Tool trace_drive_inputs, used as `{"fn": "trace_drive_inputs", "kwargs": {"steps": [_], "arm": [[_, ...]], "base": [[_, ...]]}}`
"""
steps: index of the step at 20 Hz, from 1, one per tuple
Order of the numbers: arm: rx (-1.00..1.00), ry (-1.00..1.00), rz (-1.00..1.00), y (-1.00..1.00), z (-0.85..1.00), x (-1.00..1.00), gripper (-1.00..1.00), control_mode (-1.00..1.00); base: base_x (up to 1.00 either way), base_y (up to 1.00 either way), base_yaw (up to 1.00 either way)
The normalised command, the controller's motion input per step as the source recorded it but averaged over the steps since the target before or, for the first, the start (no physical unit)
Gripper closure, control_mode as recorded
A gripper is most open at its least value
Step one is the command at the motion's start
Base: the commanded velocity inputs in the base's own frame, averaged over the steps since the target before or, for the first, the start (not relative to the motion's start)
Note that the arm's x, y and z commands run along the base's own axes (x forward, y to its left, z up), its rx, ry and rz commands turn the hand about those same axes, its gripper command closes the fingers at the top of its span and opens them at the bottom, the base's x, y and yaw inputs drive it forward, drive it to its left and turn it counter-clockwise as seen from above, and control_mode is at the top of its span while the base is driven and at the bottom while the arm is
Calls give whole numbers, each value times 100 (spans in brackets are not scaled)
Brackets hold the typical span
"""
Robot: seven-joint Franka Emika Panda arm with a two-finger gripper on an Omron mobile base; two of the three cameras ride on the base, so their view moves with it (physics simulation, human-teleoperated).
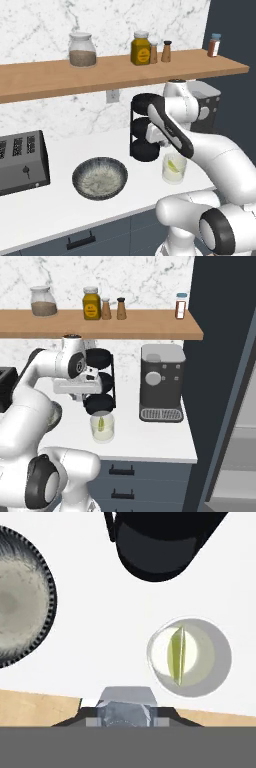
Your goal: Grab a lemon wedge from the fridge and one ice cube from the ice bowl, and put them in the glass of lemonade.
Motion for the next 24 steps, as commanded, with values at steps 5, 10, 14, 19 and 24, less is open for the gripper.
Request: {"fn": "trace_drive_inputs", "kwargs": {"steps": [5,10,14,19,24], "arm": [[0,0,-10,-100,-73,14,100,-100],[0,0,-2,-44,-32,18,100,-100],[0,0,0,20,-15,48,100,-100],[0,0,0,30,-10,25,100,-100],[0,0,-1,-18,-21,-2,100,-100]], "base": [[0,0,0],[0,0,0],[0,0,0],[0,0,0],[0,0,0]]}}
